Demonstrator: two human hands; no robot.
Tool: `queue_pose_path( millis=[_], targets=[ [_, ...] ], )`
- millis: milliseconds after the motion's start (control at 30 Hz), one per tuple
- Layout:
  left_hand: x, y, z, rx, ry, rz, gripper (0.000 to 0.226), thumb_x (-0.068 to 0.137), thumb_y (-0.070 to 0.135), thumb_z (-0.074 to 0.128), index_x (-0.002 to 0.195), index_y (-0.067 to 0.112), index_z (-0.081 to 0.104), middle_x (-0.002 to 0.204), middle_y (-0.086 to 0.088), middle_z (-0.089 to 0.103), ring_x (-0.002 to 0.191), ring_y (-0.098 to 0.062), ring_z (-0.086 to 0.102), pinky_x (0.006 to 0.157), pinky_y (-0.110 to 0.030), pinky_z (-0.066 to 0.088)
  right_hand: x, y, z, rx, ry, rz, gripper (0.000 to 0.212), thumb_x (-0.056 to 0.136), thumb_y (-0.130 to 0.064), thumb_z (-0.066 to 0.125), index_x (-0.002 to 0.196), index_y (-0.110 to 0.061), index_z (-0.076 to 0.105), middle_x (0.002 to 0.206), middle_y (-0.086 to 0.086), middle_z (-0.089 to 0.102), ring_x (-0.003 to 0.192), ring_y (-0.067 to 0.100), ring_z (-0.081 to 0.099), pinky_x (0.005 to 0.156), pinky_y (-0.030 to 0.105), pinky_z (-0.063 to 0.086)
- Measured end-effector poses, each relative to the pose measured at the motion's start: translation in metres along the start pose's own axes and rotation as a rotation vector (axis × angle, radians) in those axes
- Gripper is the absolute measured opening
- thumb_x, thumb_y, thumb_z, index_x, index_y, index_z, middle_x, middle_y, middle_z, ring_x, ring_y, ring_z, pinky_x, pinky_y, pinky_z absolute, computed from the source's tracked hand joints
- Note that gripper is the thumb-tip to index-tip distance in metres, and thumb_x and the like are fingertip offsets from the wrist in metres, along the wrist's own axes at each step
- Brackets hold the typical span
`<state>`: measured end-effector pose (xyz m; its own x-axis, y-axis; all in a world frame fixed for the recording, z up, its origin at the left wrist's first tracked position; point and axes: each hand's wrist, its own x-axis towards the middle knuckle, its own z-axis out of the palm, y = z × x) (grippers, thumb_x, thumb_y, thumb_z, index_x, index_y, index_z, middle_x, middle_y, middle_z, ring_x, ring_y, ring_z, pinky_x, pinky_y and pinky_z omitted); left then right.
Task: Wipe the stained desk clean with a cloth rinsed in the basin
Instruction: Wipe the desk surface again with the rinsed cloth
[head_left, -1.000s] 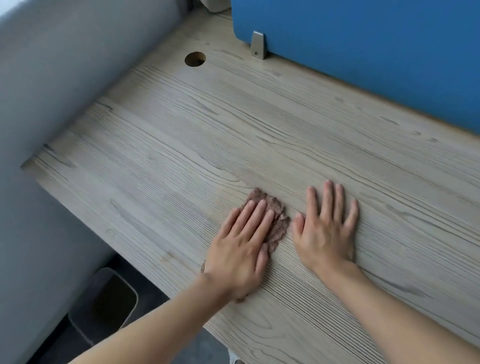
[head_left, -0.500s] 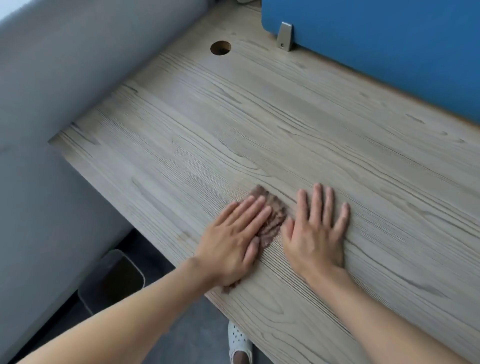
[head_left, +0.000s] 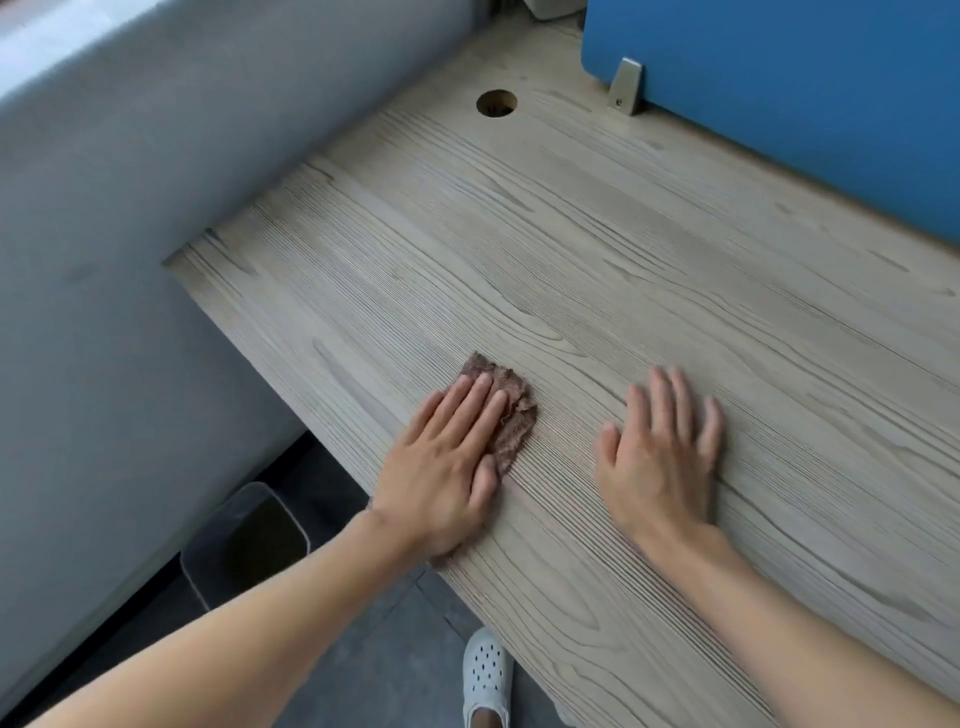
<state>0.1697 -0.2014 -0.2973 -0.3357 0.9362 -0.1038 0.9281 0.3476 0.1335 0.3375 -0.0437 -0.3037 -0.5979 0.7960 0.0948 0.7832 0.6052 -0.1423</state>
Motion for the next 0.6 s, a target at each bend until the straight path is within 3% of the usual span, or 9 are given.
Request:
queue_pose_path(
  millis=[233,300,433,600],
  targets=[
    [-0.005,-0.008,0.003,-0.044,-0.049,0.129,0.063,0.102,0.043,0.024,0.16,0.026,0.009,0.167,0.003,0.004,0.154,-0.013,-0.006,0.125,-0.042,0.008,0.013,-0.022,0.017,-0.055,-0.118,-0.044,0.065,0.098,-0.044,0.02,0.157,-0.019,0.029,0.165,0.012,0.02,0.154,0.026,0.013,0.119,0.063,0.009],
    [0.008,-0.023,-0.001,-0.027,-0.032,0.076,0.063,0.101,0.043,0.022,0.16,0.026,0.007,0.167,0.005,0.001,0.153,-0.011,-0.009,0.125,-0.041,0.008,0.013,-0.02,0.016,-0.051,-0.1,-0.045,0.065,0.098,-0.045,0.019,0.157,-0.019,0.027,0.165,0.011,0.019,0.154,0.025,0.013,0.119,0.063,0.008],
    [0.024,-0.028,-0.005,0.008,-0.001,-0.047,0.063,0.101,0.044,0.018,0.16,0.026,0.004,0.166,0.005,-0.002,0.152,-0.01,-0.013,0.125,-0.041,0.005,0.013,-0.023,0.016,-0.062,-0.092,-0.031,0.065,0.098,-0.044,0.023,0.156,-0.018,0.03,0.164,0.012,0.023,0.153,0.026,0.017,0.119,0.063,0.01],
    [0.012,-0.026,-0.006,-0.004,-0.048,0.073,0.062,0.102,0.043,0.019,0.16,0.026,0.006,0.167,0.004,0.0,0.153,-0.013,-0.011,0.124,-0.041,0.004,0.026,-0.021,0.01,-0.074,-0.072,-0.06,0.062,0.091,-0.043,0.031,0.142,-0.015,0.051,0.15,0.02,0.044,0.139,0.036,0.039,0.109,0.062,0.025]
  ],
)
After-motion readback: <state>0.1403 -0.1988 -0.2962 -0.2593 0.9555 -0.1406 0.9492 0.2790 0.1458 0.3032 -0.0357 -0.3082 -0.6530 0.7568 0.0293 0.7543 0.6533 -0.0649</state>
